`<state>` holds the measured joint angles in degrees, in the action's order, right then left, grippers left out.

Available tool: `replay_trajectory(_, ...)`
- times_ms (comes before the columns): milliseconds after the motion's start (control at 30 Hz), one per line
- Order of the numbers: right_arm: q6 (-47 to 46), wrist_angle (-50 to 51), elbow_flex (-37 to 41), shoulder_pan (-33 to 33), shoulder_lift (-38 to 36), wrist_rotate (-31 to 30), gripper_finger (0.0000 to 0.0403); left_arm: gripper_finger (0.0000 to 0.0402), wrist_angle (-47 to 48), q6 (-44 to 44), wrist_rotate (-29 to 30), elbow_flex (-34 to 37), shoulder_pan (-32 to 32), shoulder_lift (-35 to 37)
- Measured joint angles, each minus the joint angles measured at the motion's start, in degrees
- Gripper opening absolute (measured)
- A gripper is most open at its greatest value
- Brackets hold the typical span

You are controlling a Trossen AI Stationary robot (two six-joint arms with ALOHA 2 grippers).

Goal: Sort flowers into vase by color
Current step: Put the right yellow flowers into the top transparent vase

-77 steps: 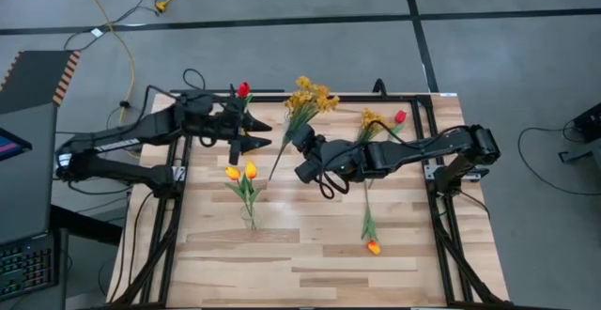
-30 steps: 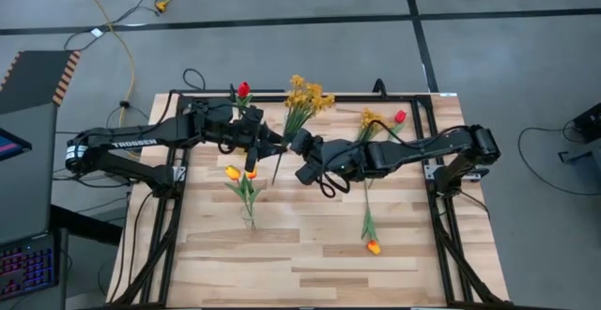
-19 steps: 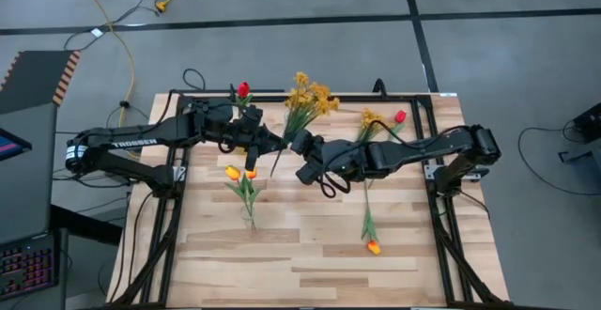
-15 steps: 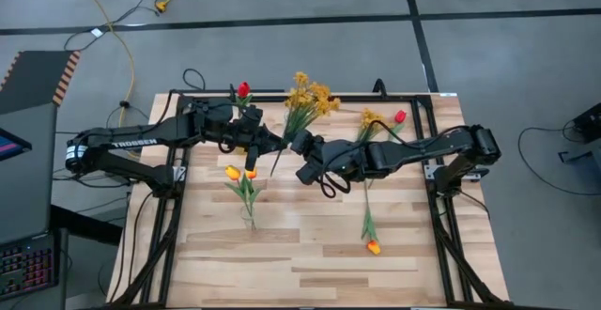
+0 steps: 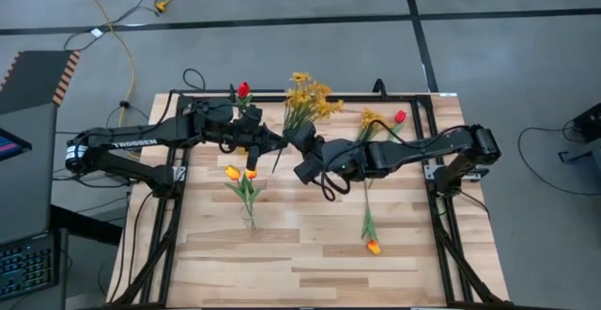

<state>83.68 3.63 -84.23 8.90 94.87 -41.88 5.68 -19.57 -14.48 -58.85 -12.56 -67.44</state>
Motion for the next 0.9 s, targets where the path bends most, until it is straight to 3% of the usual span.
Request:
replay_trajectory(167, -7.91, 0.33, 0.00, 0.68, 0.00, -0.19, 0.0222, 0.0027, -0.20, -0.02, 0.03, 0.00, 0.04, 0.02)
replay_trajectory(467, -26.76, 0.57, 0.00, 2.86, 0.06, -0.43, 0.0220, 0.0027, -0.92, 1.95, 3.92, 0.00, -0.07, 0.07)
replay_trajectory(700, -35.03, 0.60, 0.00, 4.53, 0.07, -2.31, 0.0219, 0.0027, -2.93, 2.77, 4.75, -0.01, -0.08, 0.07)
replay_trajectory(900, -53.52, 0.91, 0.00, 5.65, 0.07, -8.11, 0.0219, 0.0027, -4.47, 6.68, 4.92, -0.02, -0.05, 0.07)
